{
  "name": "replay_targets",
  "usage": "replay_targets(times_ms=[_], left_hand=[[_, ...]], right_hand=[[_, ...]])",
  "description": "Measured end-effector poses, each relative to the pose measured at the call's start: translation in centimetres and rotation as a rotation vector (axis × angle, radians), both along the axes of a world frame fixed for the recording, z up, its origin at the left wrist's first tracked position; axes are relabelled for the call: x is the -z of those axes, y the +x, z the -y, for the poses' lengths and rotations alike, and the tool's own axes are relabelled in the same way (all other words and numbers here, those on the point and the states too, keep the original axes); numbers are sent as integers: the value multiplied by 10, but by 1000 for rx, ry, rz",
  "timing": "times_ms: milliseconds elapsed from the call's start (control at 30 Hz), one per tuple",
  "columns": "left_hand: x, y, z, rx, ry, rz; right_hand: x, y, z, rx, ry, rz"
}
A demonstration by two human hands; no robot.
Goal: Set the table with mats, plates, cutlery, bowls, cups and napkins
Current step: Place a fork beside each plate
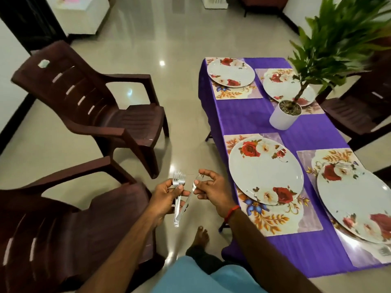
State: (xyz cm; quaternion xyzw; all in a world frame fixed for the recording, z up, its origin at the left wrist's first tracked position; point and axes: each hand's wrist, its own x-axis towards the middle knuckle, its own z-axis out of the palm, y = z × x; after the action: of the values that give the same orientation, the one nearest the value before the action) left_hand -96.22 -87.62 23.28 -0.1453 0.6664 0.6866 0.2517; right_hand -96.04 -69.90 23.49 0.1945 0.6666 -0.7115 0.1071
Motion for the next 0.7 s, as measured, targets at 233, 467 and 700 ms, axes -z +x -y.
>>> replay_targets(times_ms=[233, 467, 700], left_hand=[[4, -72, -35, 88, -64, 19], [-4, -147, -81, 169, -70, 18], [0, -184, -109, 223, -75, 58]], right_hand=[[17, -64, -39, 87, -21, 13], [21, -119, -79, 238, -69, 1], [25, -140, -111, 419, -29, 16]])
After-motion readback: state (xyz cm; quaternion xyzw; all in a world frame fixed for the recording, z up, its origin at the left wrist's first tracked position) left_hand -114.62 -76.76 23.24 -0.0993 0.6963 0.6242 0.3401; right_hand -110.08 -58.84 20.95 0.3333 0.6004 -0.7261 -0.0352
